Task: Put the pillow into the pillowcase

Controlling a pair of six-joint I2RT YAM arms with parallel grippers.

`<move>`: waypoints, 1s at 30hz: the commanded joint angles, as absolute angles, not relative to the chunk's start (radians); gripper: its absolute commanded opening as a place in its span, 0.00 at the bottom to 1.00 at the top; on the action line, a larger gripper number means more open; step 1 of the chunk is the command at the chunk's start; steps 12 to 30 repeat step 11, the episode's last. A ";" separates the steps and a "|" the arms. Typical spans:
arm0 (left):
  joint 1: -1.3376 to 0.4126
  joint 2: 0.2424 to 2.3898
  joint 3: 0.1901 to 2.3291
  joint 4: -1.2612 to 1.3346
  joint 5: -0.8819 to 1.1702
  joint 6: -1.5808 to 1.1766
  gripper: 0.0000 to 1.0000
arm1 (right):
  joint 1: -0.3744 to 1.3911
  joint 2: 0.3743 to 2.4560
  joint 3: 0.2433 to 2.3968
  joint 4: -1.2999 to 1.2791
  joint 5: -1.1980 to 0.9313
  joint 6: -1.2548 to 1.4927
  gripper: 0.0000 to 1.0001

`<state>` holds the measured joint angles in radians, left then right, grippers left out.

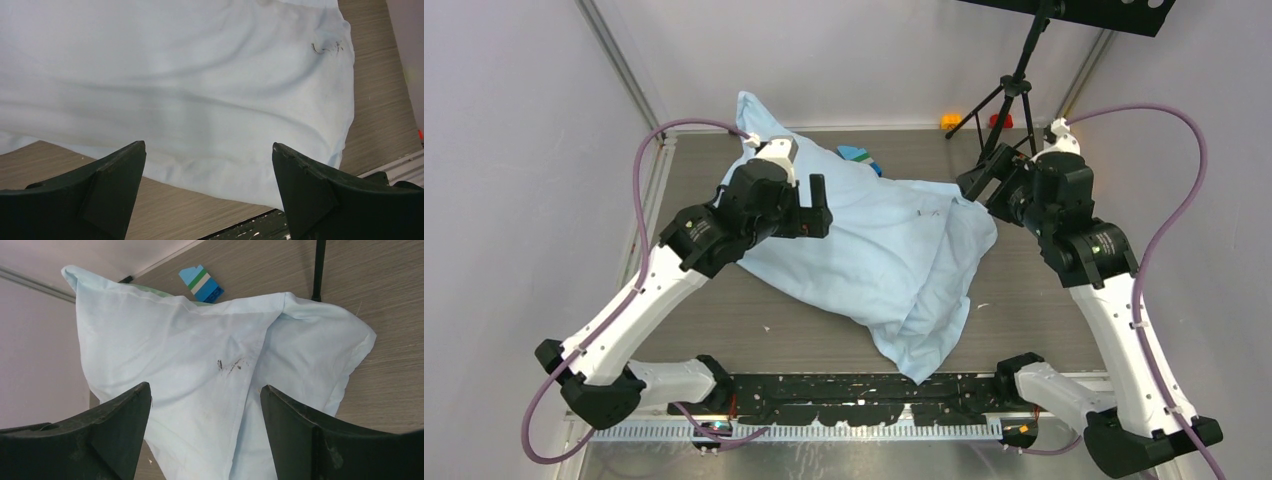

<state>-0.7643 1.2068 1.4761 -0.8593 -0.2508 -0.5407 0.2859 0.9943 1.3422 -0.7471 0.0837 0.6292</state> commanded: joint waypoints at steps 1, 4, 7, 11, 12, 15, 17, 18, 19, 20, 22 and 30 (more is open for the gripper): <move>-0.759 1.170 1.465 -0.880 -0.307 -0.532 1.00 | 0.284 0.980 1.331 -0.773 0.069 0.626 0.85; -0.759 1.155 1.439 -0.871 -0.305 -0.534 1.00 | 0.283 0.974 1.328 -0.777 0.071 0.626 0.85; -0.759 1.149 1.429 -0.868 -0.306 -0.535 1.00 | 0.284 0.970 1.322 -0.776 0.073 0.629 0.85; -0.760 1.154 1.430 -0.877 -0.314 -0.530 1.00 | 0.283 0.974 1.319 -0.776 0.077 0.632 0.85; -0.760 1.154 1.430 -0.877 -0.314 -0.530 1.00 | 0.283 0.974 1.319 -0.776 0.077 0.632 0.85; -0.760 1.154 1.430 -0.877 -0.314 -0.530 1.00 | 0.283 0.974 1.319 -0.776 0.077 0.632 0.85; -0.760 1.154 1.430 -0.877 -0.314 -0.530 1.00 | 0.283 0.974 1.319 -0.776 0.077 0.632 0.85; -0.760 1.154 1.430 -0.877 -0.314 -0.530 1.00 | 0.283 0.974 1.319 -0.776 0.077 0.632 0.85; -0.760 1.154 1.430 -0.877 -0.314 -0.530 1.00 | 0.283 0.974 1.319 -0.776 0.077 0.632 0.85; -0.760 1.154 1.430 -0.877 -0.314 -0.530 1.00 | 0.283 0.974 1.319 -0.776 0.077 0.632 0.85; -0.760 1.154 1.430 -0.877 -0.314 -0.530 1.00 | 0.283 0.974 1.319 -0.776 0.077 0.632 0.85; -0.760 1.154 1.430 -0.877 -0.314 -0.530 1.00 | 0.283 0.974 1.319 -0.776 0.077 0.632 0.85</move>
